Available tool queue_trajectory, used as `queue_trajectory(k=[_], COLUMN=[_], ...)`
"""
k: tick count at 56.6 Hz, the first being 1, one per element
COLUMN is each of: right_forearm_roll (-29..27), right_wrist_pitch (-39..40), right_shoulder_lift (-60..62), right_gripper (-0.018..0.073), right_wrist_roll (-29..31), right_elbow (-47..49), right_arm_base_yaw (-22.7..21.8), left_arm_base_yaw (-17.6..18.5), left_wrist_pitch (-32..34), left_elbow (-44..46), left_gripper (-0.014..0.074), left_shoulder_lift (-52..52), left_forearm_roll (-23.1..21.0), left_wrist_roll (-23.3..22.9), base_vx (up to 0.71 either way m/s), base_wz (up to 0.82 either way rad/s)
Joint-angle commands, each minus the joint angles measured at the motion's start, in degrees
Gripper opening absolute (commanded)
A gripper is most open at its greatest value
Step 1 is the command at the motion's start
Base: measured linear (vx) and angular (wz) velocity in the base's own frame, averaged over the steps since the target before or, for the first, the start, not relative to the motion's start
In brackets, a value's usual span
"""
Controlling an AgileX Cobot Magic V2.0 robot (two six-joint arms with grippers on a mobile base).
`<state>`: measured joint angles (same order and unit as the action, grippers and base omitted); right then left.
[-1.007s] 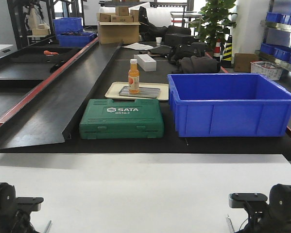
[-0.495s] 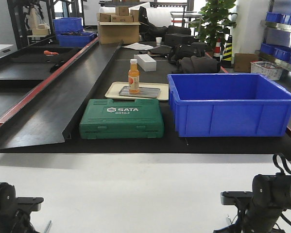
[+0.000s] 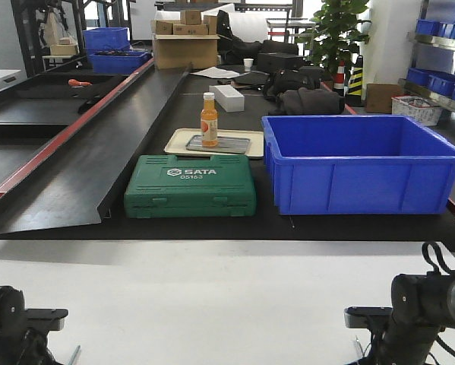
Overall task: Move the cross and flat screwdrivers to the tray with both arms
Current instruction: 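Close both grippers around the green-and-black screwdriver handles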
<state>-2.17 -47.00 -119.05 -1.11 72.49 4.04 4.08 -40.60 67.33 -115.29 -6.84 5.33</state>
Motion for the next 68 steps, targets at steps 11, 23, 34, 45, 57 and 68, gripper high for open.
queue_trajectory(k=[11,23,34,45,57,68], right_forearm_roll=[-1.21,-1.84,-1.9,-2.11,-4.02,-4.16], right_wrist_pitch=[4.28,3.04,1.57,1.46,1.46,4.23], right_shoulder_lift=[0.68,0.68,0.68,0.68,1.36,6.61], right_gripper=[0.0492,0.0375,0.0188,0.0017,-0.0013,-0.0011], right_wrist_roll=[0.38,0.38,0.32,0.32,1.11,1.11], right_elbow=[0.78,0.78,0.78,0.78,0.78,0.78], right_arm_base_yaw=[-0.22,-0.22,-0.22,-0.22,-0.22,-0.22], left_arm_base_yaw=[0.12,0.12,0.12,0.12,0.12,0.44], left_wrist_pitch=[1.0,0.59,-0.46,-0.93,-1.58,1.73], left_elbow=[0.72,0.72,0.72,0.72,0.72,0.72], left_gripper=[0.0489,0.0429,0.0285,0.0072,-0.0009,-0.0005], left_shoulder_lift=[1.48,1.48,1.48,1.48,1.83,6.28], left_forearm_roll=[-0.87,-0.87,-0.87,-0.96,-3.01,-4.03], left_wrist_roll=[-0.18,-0.18,-0.18,-0.18,-0.12,1.16], base_vx=[0.0,0.0,0.0,0.0,0.0,0.0], base_wz=[0.0,0.0,0.0,0.0,0.0,0.0])
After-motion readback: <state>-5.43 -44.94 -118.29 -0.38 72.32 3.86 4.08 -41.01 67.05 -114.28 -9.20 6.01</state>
